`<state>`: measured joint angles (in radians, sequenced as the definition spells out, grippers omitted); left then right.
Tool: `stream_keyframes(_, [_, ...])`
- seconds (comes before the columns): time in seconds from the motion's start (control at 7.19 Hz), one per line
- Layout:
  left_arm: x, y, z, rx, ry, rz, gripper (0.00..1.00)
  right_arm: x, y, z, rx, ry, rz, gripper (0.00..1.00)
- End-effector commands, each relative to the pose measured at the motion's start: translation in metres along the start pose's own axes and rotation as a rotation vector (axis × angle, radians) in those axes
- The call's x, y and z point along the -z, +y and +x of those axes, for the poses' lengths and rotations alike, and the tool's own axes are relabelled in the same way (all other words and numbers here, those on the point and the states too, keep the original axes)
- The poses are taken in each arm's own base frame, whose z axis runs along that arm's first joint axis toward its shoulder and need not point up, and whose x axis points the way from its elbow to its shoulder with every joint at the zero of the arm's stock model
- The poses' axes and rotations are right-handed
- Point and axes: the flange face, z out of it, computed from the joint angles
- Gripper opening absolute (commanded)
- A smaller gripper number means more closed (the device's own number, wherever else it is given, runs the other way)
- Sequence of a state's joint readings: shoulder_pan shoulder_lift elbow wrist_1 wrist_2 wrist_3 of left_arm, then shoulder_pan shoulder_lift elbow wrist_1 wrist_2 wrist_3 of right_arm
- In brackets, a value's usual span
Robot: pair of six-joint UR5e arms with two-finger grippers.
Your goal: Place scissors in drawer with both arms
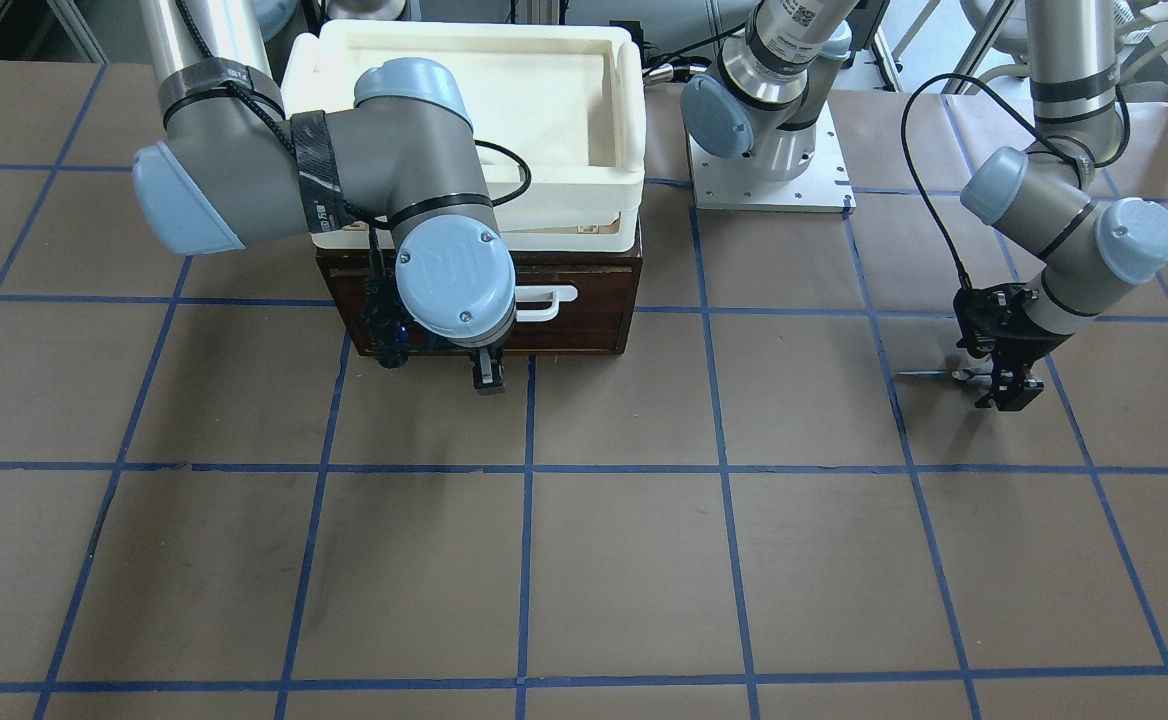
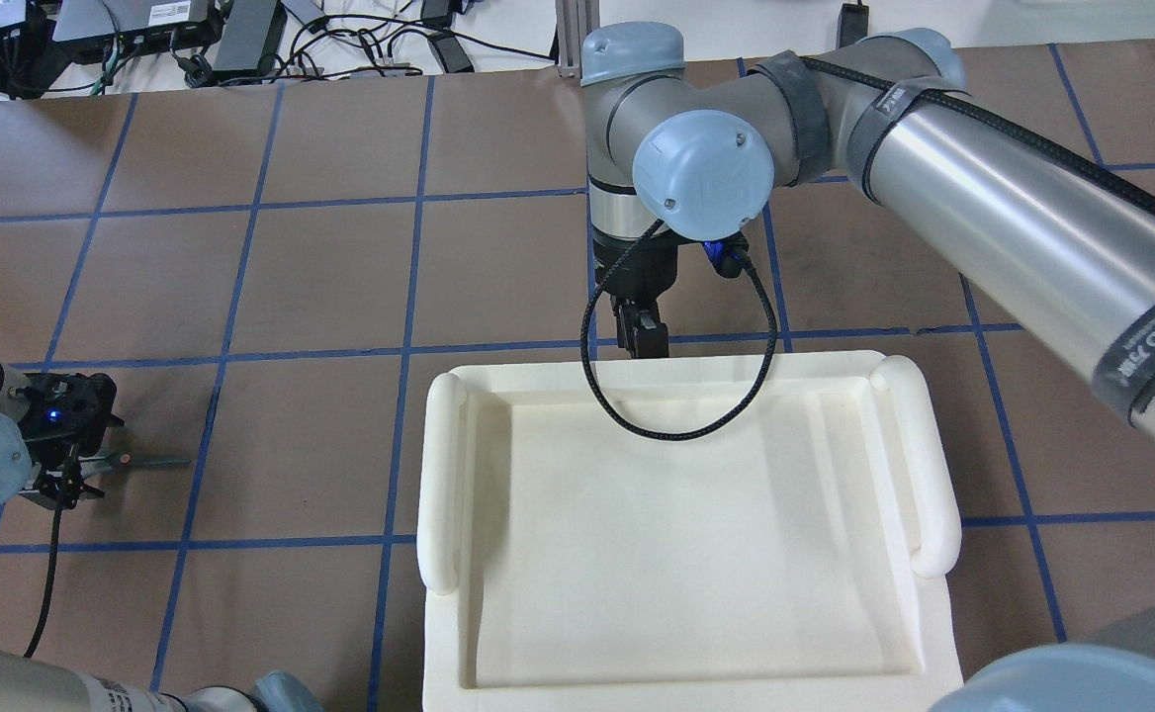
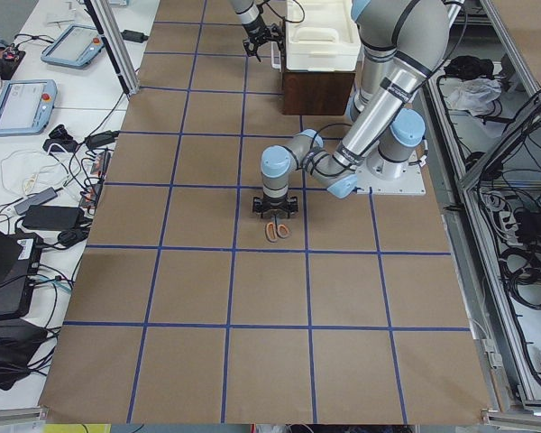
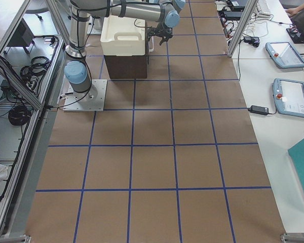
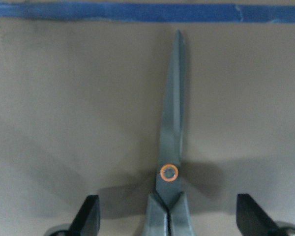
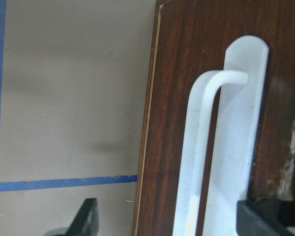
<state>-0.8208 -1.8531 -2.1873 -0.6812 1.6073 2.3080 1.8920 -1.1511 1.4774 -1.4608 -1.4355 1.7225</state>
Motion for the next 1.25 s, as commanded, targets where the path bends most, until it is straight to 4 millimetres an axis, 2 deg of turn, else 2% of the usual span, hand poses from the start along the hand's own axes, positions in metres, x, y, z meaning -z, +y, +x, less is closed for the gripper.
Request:
stream_keyframes(0.0, [-0.001, -0.001, 0.000, -0.019, -0.001, 0.003, 0.92, -0.003, 0.002, -0.003, 0.001, 0.000, -0.010, 1.00])
stream_keyframes(0.14, [-0.001, 0.000, 0.000, -0.020, -0.005, 0.001, 0.89, -0.002, 0.002, -0.004, 0.003, -0.005, -0.009, 1.00])
stream_keyframes(0.28, [-0.001, -0.001, 0.000, -0.020, -0.005, 0.001, 0.81, -0.003, 0.002, -0.005, 0.003, -0.004, -0.009, 1.00])
stream_keyframes(0.42, [0.000, -0.001, 0.000, -0.020, -0.005, -0.001, 0.66, -0.006, 0.002, -0.008, 0.002, 0.002, -0.008, 1.00])
stream_keyframes(0.56, [-0.001, -0.001, 0.001, -0.020, -0.004, 0.000, 0.61, -0.006, 0.002, -0.010, 0.002, 0.002, -0.005, 1.00])
stream_keyframes(0.7, [0.000, -0.001, 0.000, -0.020, -0.005, -0.001, 0.48, -0.008, 0.002, -0.012, 0.003, 0.005, -0.005, 1.00])
stream_keyframes(0.83, [0.000, 0.000, 0.000, -0.020, -0.004, -0.002, 0.26, -0.010, 0.001, -0.014, 0.001, 0.007, -0.003, 1.00])
stream_keyframes(0.97, [0.000, 0.000, 0.000, -0.022, -0.005, -0.003, 0.18, -0.010, 0.002, -0.014, 0.003, 0.007, -0.001, 1.00])
stream_keyframes(1.11, [0.001, -0.001, 0.001, -0.023, -0.004, -0.004, 0.16, -0.011, -0.001, -0.017, 0.004, 0.011, 0.002, 1.00])
